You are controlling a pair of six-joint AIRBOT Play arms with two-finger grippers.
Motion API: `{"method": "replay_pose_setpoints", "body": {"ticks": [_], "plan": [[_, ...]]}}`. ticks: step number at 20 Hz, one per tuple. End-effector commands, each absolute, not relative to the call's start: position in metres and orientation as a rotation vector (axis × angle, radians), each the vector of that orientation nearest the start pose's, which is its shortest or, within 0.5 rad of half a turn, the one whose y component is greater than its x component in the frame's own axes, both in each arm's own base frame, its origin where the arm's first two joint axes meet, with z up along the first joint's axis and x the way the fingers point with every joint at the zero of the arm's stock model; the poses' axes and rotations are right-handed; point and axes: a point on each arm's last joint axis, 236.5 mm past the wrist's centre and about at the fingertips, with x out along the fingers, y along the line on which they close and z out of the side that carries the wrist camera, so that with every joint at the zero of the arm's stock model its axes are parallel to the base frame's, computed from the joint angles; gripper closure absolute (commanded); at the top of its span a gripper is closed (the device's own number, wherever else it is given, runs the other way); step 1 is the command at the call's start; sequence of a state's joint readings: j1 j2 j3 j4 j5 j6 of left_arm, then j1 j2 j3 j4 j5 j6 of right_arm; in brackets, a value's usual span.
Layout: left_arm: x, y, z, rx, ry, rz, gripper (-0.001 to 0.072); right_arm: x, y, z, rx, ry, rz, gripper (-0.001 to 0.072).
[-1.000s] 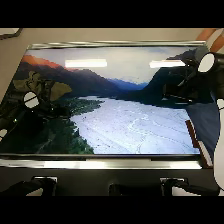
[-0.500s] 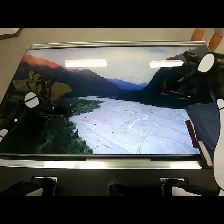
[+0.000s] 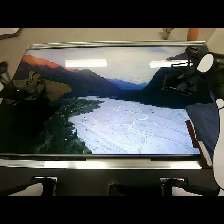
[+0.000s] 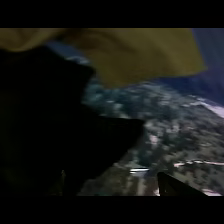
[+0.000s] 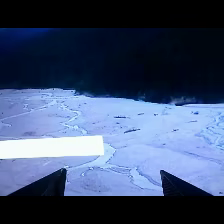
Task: Fold the shirts.
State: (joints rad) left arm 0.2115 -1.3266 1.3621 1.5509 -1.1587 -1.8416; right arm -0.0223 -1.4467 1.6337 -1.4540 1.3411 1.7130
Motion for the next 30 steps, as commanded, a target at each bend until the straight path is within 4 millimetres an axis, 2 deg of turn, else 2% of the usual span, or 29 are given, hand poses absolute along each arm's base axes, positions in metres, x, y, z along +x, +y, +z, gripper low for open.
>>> {"method": "replay_pose_setpoints", "body": {"ticks": [1,2,3,6,9,10,11,12,13,14,16,17,18,19,20,22,24,26,28,30], "plan": [[0.372,0.165,0.01,-0.729,1.263,0.52,-0.0013,0.45,0.022,0.098,0.231,1.169,0.005,0.0038],[0.37,0.167,-0.009,-0.792,1.281,0.514,-0.0013,0.45,0.023,0.097,0.223,1.17,0.021,0.0038],[0.376,0.164,-0.024,-0.83,1.268,0.48,-0.0013,0.45,0.025,0.097,0.222,1.171,0.027,0.0038],[0.404,0.153,-0.051,-0.874,1.186,0.406,-0.0013,0.45,0.025,0.097,0.222,1.173,0.028,0.0038],[0.4,0.139,-0.075,-0.858,1.268,0.358,-0.0013,0.449,0.026,0.097,0.225,1.177,0.031,0.0038],[0.395,0.136,-0.08,-0.868,1.299,0.355,0.0052,0.447,0.028,0.096,0.232,1.185,0.038,0.0038],[0.393,0.134,-0.08,-0.88,1.309,0.349,0.0382,0.445,0.03,0.096,0.239,1.192,0.046,0.0038],[0.397,0.129,-0.071,-0.883,1.295,0.306,0.0643,0.445,0.032,0.096,0.243,1.196,0.05,0.0038],[0.41,0.125,-0.051,-0.874,1.238,0.249,0.0652,0.443,0.033,0.096,0.245,1.203,0.053,0.0039],[0.43,0.124,-0.018,-0.863,1.135,0.192,0.0664,0.44,0.032,0.096,0.236,1.211,0.058,0.0039],[0.462,0.108,0.074,-0.794,0.913,0.046,0.0678,0.434,0.031,0.1,0.191,1.22,0.081,0.0039],[0.467,0.091,0.128,-0.726,0.808,-0.029,0.0679,0.431,0.03,0.103,0.186,1.219,0.078,0.004],[0.461,0.066,0.178,-0.651,0.725,-0.094,0.0679,0.427,0.03,0.109,0.184,1.213,0.079,0.004],[0.449,0.036,0.216,-0.585,0.665,-0.156,0.0679,0.424,0.03,0.115,0.182,1.205,0.08,0.004],[0.431,-0.002,0.249,-0.52,0.621,-0.235,0.0679,0.42,0.03,0.123,0.183,1.19,0.081,0.004],[0.391,-0.075,0.288,-0.426,0.584,-0.406,0.068,0.412,0.031,0.139,0.18,1.161,0.087,0.004],[0.351,-0.143,0.311,-0.379,0.575,-0.579,0.068,0.4,0.031,0.154,0.174,1.144,0.09,0.004],[0.321,-0.195,0.31,-0.341,0.621,-0.728,0.068,0.384,0.03,0.166,0.164,1.145,0.09,0.004],[0.303,-0.237,0.288,-0.266,0.701,-0.827,0.068,0.369,0.028,0.178,0.151,1.141,0.082,0.004],[0.297,-0.266,0.248,-0.159,0.816,-0.868,0.068,0.354,0.024,0.185,0.137,1.15,0.07,0.0039]]}}
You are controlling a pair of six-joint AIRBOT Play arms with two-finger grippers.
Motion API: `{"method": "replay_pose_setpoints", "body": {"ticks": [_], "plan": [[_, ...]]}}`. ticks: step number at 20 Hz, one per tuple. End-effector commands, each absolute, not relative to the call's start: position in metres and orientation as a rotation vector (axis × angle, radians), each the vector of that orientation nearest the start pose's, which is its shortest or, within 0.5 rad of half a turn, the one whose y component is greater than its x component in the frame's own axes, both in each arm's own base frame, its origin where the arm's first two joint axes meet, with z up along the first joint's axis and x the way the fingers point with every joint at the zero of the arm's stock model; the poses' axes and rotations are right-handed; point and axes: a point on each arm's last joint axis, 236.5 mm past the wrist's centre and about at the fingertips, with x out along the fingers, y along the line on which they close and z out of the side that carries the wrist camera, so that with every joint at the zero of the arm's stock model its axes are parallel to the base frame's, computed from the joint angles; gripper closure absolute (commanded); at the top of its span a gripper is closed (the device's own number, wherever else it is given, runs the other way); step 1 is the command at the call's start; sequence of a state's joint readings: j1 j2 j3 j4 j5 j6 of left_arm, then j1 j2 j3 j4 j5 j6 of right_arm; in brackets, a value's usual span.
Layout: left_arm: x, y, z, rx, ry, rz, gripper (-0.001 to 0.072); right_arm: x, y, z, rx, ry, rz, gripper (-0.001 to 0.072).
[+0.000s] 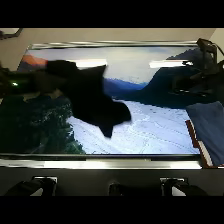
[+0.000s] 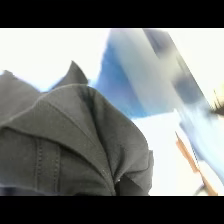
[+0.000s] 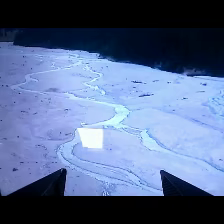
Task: Fold the shirts.
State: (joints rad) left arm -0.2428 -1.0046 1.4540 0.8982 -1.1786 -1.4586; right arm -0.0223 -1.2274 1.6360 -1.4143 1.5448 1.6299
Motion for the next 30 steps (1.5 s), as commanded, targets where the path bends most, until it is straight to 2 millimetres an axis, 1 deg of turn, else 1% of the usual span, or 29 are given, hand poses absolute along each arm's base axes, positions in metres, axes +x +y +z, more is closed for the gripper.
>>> {"method": "replay_pose_setpoints", "body": {"ticks": [1,2,3,4,5,6,7,8,9,10,11,12,13,14,15,16,18,20,21,22,24,25,26,27,29,30], "plan": [[0.296,-0.279,0.223,-0.121,0.89,-0.881,0.068,0.345,0.024,0.187,0.133,1.167,0.068,0.0039],[0.296,-0.293,0.197,-0.105,0.959,-0.896,0.0679,0.336,0.022,0.186,0.128,1.195,0.064,0.0039],[0.295,-0.306,0.164,-0.084,1.044,-0.908,0.0679,0.33,0.022,0.185,0.128,1.218,0.063,0.004],[0.293,-0.315,0.129,-0.054,1.125,-0.918,0.0679,0.328,0.023,0.183,0.134,1.231,0.06,0.004],[0.291,-0.32,0.089,-0.017,1.216,-0.921,0.0678,0.329,0.023,0.183,0.134,1.228,0.06,0.004],[0.292,-0.321,0.05,0.004,1.306,-0.9,0.06,0.333,0.022,0.182,0.135,1.22,0.059,0.004],[0.296,-0.317,0.025,0.002,1.38,-0.875,0.0196,0.337,0.022,0.18,0.136,1.217,0.058,0.0039],[0.302,-0.309,0.013,-0.007,1.434,-0.854,0.0028,0.342,0.022,0.177,0.138,1.218,0.058,0.004],[0.314,-0.296,0.015,-0.026,1.457,-0.831,0.0034,0.349,0.022,0.171,0.14,1.223,0.057,0.004],[0.33,-0.28,0.026,-0.053,1.445,-0.799,0.0034,0.358,0.023,0.161,0.146,1.234,0.06,0.0041],[0.348,-0.258,0.043,-0.081,1.414,-0.761,0.0035,0.367,0.028,0.146,0.162,1.259,0.075,0.004],[0.359,-0.233,0.061,-0.109,1.386,-0.718,0.004,0.377,0.036,0.126,0.192,1.294,0.103,0.004],[0.362,-0.212,0.074,-0.132,1.371,-0.684,0.0041,0.387,0.048,0.104,0.23,1.332,0.141,0.0039],[0.357,-0.194,0.081,-0.148,1.366,-0.655,0.0043,0.395,0.062,0.078,0.277,1.382,0.192,0.0039],[0.343,-0.181,0.081,-0.159,1.374,-0.636,0.0043,0.398,0.078,0.056,0.326,1.442,0.253,0.0039],[0.323,-0.175,0.072,-0.158,1.403,-0.635,0.0044,0.399,0.094,0.034,0.382,1.508,0.316,0.0038],[0.272,-0.174,0.032,-0.184,1.491,-0.624,0.0043,0.4,0.115,-0.002,0.489,1.618,0.38,0.0038],[0.221,-0.183,-0.018,-0.231,1.578,-0.619,0.0044,0.398,0.121,-0.033,0.542,1.701,0.386,0.0038],[0.202,-0.189,-0.037,-0.267,1.617,-0.621,0.0045,0.397,0.123,-0.045,0.557,1.734,0.386,0.0038],[0.186,-0.197,-0.054,-0.307,1.645,-0.619,0.0046,0.395,0.125,-0.055,0.575,1.762,0.39,0.0037],[0.17,-0.214,-0.074,-0.351,1.639,-0.636,0.0047,0.394,0.128,-0.068,0.591,1.79,0.405,0.0023],[0.169,-0.221,-0.078,-0.371,1.626,-0.634,0.0047,0.393,0.128,-0.074,0.598,1.8,0.401,0.0021],[0.169,-0.228,-0.081,-0.378,1.614,-0.637,0.0069,0.394,0.128,-0.079,0.604,1.805,0.396,0.0021],[0.17,-0.235,-0.081,-0.384,1.601,-0.643,0.012,0.394,0.13,-0.083,0.608,1.812,0.396,0.0022],[0.168,-0.245,-0.084,-0.393,1.605,-0.65,0.0126,0.393,0.139,-0.09,0.595,1.817,0.405,0.0021],[0.166,-0.245,-0.086,-0.394,1.614,-0.648,0.0361,0.394,0.145,-0.093,0.587,1.814,0.41,0.0022]]}}
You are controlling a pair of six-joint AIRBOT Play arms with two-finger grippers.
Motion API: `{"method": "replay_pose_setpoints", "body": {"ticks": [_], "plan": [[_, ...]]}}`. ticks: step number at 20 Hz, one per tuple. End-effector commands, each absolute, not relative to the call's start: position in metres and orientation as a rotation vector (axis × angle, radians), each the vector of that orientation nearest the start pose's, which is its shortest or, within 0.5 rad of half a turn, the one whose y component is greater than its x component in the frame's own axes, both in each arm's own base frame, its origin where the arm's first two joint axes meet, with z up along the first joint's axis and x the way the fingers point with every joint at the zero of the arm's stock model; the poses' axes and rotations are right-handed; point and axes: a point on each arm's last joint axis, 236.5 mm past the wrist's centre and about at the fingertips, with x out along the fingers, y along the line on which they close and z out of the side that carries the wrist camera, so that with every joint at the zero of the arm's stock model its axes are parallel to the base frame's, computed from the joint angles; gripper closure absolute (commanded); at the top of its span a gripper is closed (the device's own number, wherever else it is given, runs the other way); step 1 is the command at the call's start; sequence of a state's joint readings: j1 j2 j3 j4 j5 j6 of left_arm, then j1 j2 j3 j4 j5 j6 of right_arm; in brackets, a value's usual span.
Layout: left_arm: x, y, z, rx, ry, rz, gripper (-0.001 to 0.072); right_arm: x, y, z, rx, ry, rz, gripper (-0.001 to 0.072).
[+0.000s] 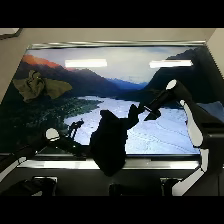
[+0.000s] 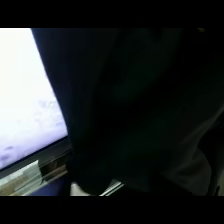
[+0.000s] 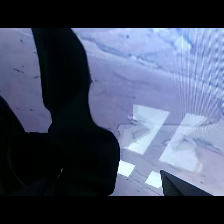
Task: Fold the shirts.
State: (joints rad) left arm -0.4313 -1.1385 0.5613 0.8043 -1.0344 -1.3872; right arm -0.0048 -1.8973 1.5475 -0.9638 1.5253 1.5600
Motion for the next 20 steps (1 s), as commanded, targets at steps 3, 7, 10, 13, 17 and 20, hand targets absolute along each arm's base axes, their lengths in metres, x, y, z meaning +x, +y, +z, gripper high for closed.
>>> {"method": "replay_pose_setpoints", "body": {"ticks": [3,7,10,13,17,20], "plan": [[0.17,-0.244,-0.08,-0.404,1.614,-0.653,0.0678,0.398,0.16,-0.1,0.566,1.792,0.417,0.0263],[0.191,-0.228,-0.052,-0.314,1.544,-0.681,0.068,0.409,0.166,-0.093,0.575,1.733,0.446,0.0677],[0.243,-0.186,0.007,-0.177,1.374,-0.586,0.0681,0.437,0.167,-0.038,0.499,1.551,0.517,0.0679],[0.315,-0.145,0.148,-0.154,0.974,-0.47,0.068,0.485,0.167,0.091,0.423,1.15,0.548,0.0681],[0.313,-0.104,0.409,-0.136,0.32,-0.399,0.068,0.477,0.13,0.343,0.229,0.445,0.466,0.0679],[0.257,-0.083,0.531,-0.093,-0.027,-0.35,0.0681,0.399,0.079,0.471,0.178,0.104,0.287,0.0679]]}}
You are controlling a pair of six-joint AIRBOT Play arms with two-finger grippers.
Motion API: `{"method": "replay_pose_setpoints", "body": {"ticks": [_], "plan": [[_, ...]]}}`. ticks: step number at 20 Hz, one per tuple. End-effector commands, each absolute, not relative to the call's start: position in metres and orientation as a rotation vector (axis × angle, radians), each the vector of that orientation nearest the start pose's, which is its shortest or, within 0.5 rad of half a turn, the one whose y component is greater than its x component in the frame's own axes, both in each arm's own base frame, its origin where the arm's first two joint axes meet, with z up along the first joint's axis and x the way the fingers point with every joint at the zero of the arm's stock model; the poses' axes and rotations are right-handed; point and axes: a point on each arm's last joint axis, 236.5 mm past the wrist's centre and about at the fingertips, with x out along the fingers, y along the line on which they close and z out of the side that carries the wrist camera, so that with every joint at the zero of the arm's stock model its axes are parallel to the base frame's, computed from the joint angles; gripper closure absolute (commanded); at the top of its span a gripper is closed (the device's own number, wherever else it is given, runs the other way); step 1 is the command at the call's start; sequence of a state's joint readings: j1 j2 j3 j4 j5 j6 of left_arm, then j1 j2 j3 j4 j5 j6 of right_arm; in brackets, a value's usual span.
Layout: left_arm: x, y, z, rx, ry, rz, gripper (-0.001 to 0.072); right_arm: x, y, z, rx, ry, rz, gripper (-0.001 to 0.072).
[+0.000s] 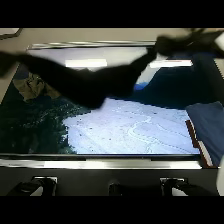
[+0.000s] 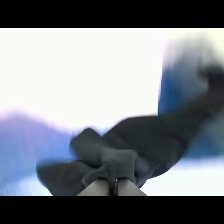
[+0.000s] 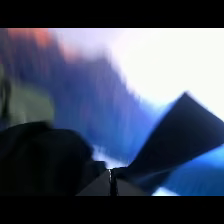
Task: Fold the shirts.
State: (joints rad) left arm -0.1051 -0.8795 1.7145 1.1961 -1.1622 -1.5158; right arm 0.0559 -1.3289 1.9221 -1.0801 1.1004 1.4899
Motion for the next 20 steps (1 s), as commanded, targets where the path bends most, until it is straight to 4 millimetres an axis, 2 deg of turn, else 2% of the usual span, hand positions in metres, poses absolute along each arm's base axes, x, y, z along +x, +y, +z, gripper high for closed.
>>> {"method": "replay_pose_setpoints", "body": {"ticks": [1,2,4,5,6,7,8,9,10,11,12,13,15,17,20], "plan": [[0.24,-0.082,0.549,-0.099,-0.078,-0.355,0.068,0.372,0.073,0.491,0.166,0.051,0.276,0.0678],[0.231,-0.081,0.559,-0.116,-0.112,-0.357,0.0681,0.347,0.07,0.508,0.154,0.006,0.273,0.0678],[0.219,-0.075,0.578,-0.11,-0.196,-0.337,0.068,0.313,0.063,0.523,0.126,-0.032,0.25,0.0678],[0.219,-0.065,0.584,-0.094,-0.225,-0.291,0.068,0.303,0.055,0.521,0.1,-0.02,0.217,0.0678],[0.223,-0.05,0.582,-0.061,-0.222,-0.221,0.0681,0.298,0.043,0.51,0.075,0.024,0.166,0.0678],[0.233,-0.028,0.569,-0.013,-0.174,-0.122,0.068,0.298,0.027,0.493,0.056,0.095,0.099,0.0678],[0.243,-0.006,0.548,0.026,-0.093,-0.021,0.068,0.297,0.006,0.468,0.041,0.195,0.007,0.0677],[0.254,0.021,0.519,0.053,0.015,0.094,0.068,0.296,-0.015,0.443,0.036,0.3,-0.085,0.0677],[0.263,0.039,0.491,0.083,0.114,0.171,0.068,0.292,-0.034,0.419,0.037,0.403,-0.176,0.0677],[0.271,0.049,0.466,0.105,0.196,0.214,0.068,0.291,-0.043,0.408,0.05,0.447,-0.221,0.0678],[0.276,0.053,0.451,0.112,0.235,0.227,0.068,0.293,-0.045,0.407,0.048,0.448,-0.229,0.0678],[0.28,0.056,0.445,0.107,0.246,0.239,0.068,0.294,-0.046,0.409,0.045,0.437,-0.232,0.0678],[0.279,0.064,0.447,0.079,0.224,0.268,0.068,0.291,-0.052,0.413,0.034,0.422,-0.255,0.0678],[0.265,0.062,0.466,0.063,0.147,0.263,0.068,0.284,-0.052,0.419,0.037,0.4,-0.253,0.0678],[0.221,0.056,0.505,0.017,-0.011,0.24,0.068,0.262,-0.052,0.442,0.039,0.313,-0.241,0.0678]]}}
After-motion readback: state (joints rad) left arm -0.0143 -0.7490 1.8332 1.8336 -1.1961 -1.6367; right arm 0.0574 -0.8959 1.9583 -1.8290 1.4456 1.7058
